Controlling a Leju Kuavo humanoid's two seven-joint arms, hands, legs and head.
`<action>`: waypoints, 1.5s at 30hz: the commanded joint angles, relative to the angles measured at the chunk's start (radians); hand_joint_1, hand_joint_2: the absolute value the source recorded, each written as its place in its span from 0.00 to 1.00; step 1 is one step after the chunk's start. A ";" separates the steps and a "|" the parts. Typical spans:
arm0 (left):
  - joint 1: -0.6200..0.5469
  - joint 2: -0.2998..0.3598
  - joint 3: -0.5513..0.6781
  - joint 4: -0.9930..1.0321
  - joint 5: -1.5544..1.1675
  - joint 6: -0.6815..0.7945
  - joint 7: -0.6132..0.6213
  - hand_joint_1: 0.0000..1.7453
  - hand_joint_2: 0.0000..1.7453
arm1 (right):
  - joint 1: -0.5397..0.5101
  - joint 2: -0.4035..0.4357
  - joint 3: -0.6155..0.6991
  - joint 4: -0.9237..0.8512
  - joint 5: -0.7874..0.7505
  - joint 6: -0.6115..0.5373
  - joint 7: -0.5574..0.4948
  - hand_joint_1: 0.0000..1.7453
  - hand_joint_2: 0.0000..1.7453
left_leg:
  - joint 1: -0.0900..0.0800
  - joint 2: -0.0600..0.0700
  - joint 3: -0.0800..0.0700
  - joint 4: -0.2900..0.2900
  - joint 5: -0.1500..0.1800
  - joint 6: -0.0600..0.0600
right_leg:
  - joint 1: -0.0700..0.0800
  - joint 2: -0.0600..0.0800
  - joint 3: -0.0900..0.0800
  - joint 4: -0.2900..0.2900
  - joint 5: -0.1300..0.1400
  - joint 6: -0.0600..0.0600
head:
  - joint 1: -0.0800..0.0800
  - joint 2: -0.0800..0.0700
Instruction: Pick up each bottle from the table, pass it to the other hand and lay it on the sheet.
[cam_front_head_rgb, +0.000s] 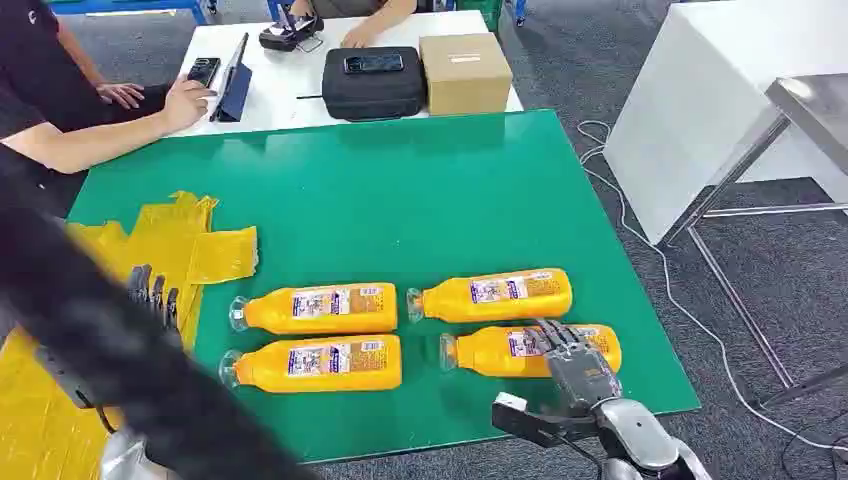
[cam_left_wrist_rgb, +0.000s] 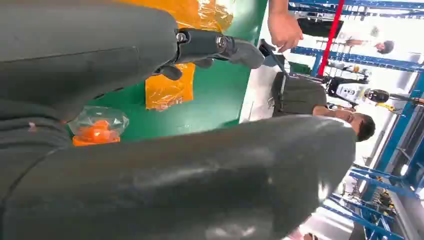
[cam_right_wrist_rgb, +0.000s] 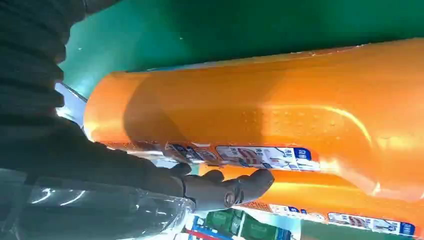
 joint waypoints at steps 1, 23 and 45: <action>-0.028 0.007 0.011 0.043 0.000 0.002 -0.002 0.00 0.00 | -0.015 0.033 -0.069 0.041 0.031 0.004 0.021 0.00 1.00 | 0.001 0.000 0.003 -0.001 0.000 -0.001 | 0.001 -0.002 0.003 -0.001 -0.001 0.000 | 0.000 0.000; -0.015 0.010 0.006 0.052 0.014 0.004 -0.009 0.00 0.00 | 0.032 0.048 -0.160 0.009 0.066 0.001 0.012 0.00 1.00 | 0.001 -0.001 0.002 -0.001 -0.001 -0.002 | 0.001 -0.002 0.003 -0.001 -0.001 0.000 | 0.000 0.000; -0.014 0.010 0.020 0.049 0.023 0.005 -0.012 0.00 0.00 | 0.017 0.043 -0.146 0.100 0.074 0.071 0.010 0.82 1.00 | 0.001 0.000 0.004 -0.002 -0.001 -0.002 | 0.001 -0.001 0.004 -0.002 0.000 0.000 | 0.000 0.000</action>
